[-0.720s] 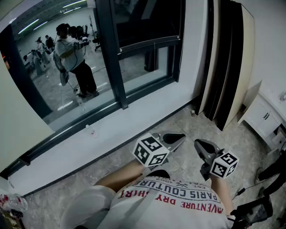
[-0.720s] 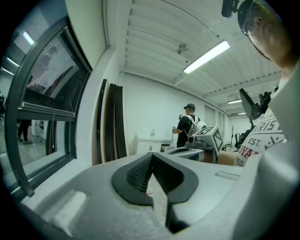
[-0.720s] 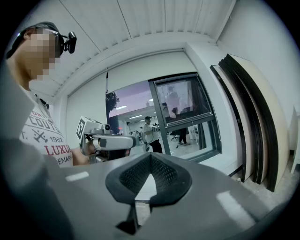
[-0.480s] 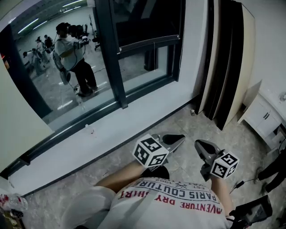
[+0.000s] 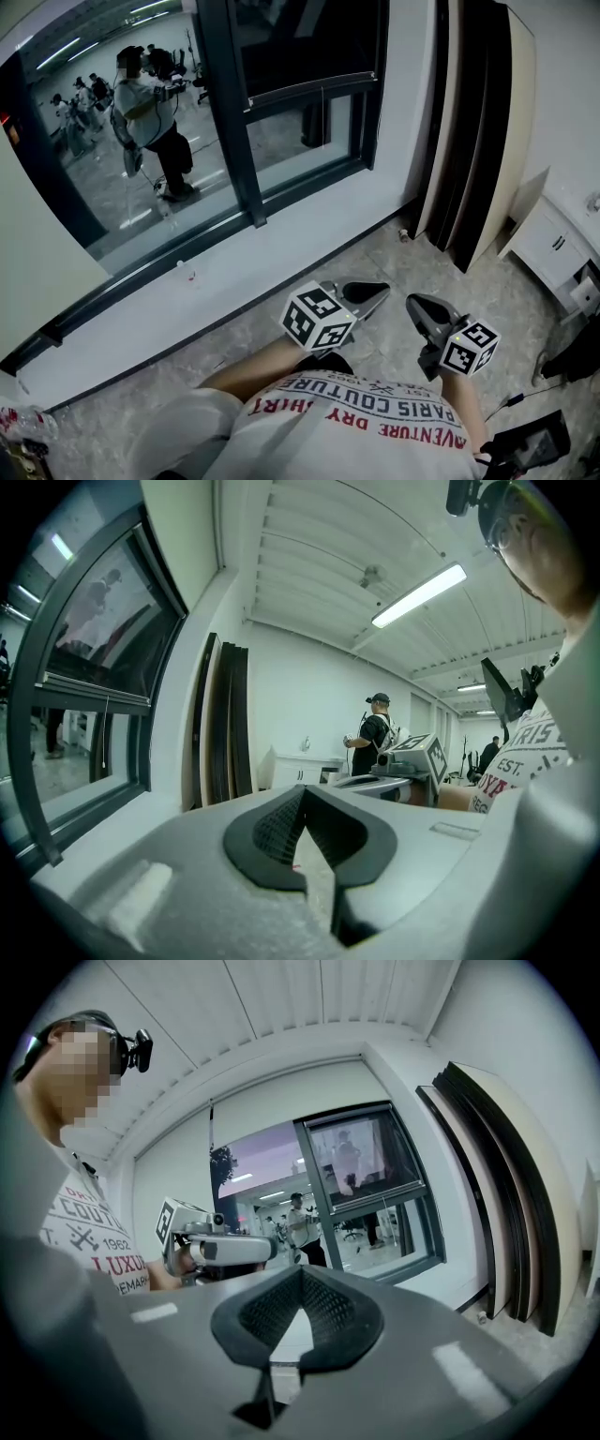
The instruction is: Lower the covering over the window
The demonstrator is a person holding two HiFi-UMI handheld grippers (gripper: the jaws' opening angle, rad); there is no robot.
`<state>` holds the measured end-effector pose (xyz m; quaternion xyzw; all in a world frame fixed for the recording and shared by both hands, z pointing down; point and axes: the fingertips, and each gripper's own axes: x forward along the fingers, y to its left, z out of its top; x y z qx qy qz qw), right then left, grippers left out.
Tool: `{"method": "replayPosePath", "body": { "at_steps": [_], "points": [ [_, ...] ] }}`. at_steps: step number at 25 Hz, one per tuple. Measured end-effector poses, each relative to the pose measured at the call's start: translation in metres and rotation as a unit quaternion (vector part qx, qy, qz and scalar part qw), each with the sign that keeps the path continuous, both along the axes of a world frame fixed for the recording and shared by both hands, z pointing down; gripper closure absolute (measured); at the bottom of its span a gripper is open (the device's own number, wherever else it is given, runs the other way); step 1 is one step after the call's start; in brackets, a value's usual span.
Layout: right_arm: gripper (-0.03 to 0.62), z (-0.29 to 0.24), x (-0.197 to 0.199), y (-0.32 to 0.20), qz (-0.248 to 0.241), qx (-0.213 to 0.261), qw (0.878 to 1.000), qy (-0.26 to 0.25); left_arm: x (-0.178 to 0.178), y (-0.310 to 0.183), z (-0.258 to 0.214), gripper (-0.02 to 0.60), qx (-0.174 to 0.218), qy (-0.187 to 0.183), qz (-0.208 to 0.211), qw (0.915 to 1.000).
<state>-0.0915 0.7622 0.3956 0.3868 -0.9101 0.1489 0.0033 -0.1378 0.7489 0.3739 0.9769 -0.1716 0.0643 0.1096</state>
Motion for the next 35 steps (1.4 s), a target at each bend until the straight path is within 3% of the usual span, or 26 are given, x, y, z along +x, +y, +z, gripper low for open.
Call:
{"method": "replayPosePath", "body": {
  "at_steps": [18,25,35],
  "points": [
    [0.589,0.009,0.031,-0.043,0.040,-0.009,0.999,-0.014,0.039,-0.048,0.014,0.580,-0.019,-0.007,0.042,0.9989],
    [0.589,0.004,0.049,-0.121,0.052,-0.005,0.999,-0.013,0.053,-0.128,0.010,0.580,-0.011,-0.004,0.044,0.9990],
    [0.589,0.015,0.084,-0.280,0.077,-0.026,0.996,-0.020,0.081,-0.294,0.031,0.580,-0.046,0.006,0.048,0.9978]
  ]
}}
